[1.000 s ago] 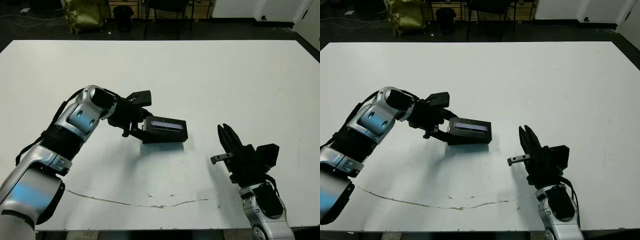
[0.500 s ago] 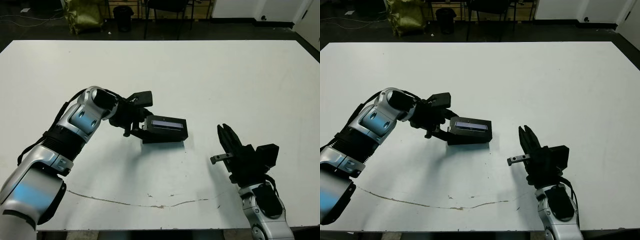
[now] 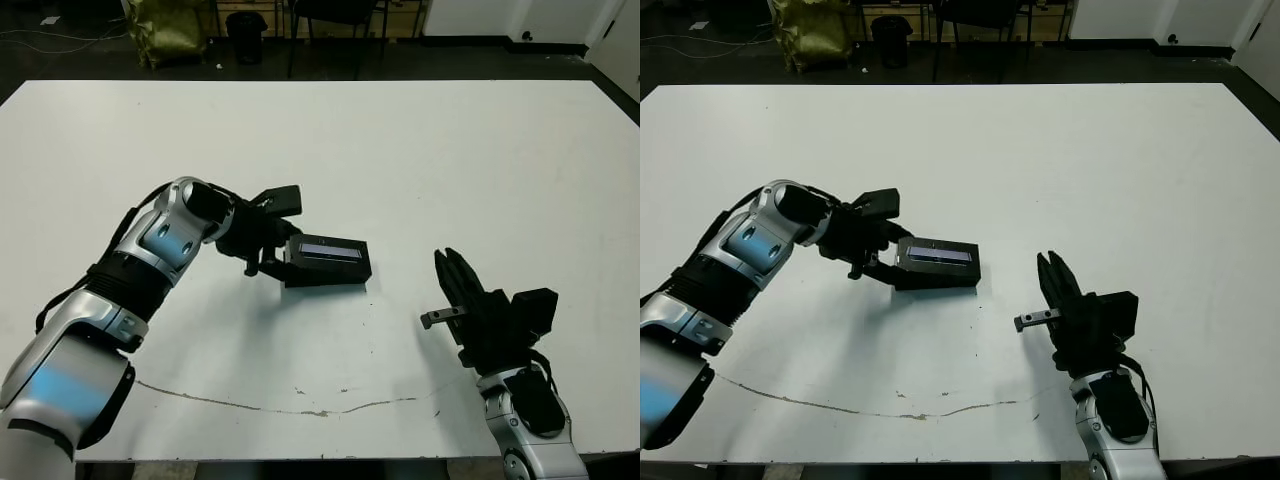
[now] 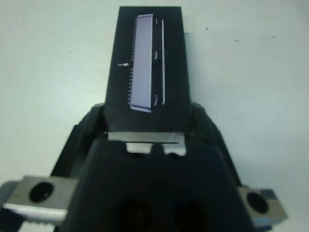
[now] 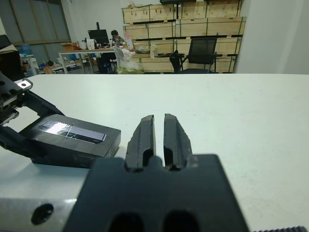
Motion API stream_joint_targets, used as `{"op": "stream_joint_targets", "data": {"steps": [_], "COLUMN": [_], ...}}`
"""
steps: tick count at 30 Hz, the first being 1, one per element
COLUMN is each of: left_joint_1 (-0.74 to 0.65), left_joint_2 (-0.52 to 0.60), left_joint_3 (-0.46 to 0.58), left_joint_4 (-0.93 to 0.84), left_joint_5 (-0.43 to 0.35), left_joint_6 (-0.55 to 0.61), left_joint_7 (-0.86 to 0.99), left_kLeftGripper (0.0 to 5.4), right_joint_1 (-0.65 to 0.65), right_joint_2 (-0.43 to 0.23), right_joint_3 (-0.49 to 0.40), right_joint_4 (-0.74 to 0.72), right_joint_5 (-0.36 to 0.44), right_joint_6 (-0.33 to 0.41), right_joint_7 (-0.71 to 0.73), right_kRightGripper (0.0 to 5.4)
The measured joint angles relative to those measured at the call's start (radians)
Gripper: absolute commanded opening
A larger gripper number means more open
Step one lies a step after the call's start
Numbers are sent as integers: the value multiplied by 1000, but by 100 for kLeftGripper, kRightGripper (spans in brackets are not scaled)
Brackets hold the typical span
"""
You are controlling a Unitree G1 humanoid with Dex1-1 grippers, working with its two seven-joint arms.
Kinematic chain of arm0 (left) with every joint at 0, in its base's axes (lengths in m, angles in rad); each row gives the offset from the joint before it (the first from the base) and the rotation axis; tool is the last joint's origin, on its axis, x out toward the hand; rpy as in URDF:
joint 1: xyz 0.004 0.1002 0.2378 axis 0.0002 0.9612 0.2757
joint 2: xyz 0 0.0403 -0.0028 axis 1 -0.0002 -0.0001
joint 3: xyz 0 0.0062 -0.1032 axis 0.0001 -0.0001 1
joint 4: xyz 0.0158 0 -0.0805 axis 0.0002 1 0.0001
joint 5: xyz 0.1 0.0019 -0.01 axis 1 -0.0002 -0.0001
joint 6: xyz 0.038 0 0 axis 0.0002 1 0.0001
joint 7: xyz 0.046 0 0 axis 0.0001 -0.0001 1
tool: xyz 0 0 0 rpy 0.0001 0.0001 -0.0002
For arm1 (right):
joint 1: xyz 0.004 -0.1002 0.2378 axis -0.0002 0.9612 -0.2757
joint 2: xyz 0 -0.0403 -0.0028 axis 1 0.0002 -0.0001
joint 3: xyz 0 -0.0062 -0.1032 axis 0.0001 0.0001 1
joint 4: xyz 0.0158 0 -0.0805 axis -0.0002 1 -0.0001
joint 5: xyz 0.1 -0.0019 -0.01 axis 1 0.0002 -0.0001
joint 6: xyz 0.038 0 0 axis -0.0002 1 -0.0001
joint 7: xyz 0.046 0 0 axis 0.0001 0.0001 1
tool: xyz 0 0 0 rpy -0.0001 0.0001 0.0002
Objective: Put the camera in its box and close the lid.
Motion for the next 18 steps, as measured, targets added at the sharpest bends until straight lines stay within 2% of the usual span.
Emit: {"op": "stream_joint_targets", "data": {"steps": [10, 18], "left_joint_1": [-36, -64], "left_joint_2": [-16, -31], "left_joint_3": [6, 9], "left_joint_4": [105, 213], "left_joint_5": [-5, -7], "left_joint_6": [14, -54], "left_joint_7": [-35, -43], "left_kLeftGripper": [251, 242], "right_joint_1": [8, 9], "right_joint_2": [0, 0], "right_joint_3": [-1, -2], "right_joint_4": [-21, -23], "right_joint_5": [1, 1], "right_joint_6": [18, 22], "right_joint_7": [-6, -6], "right_kRightGripper": [0, 0]}}
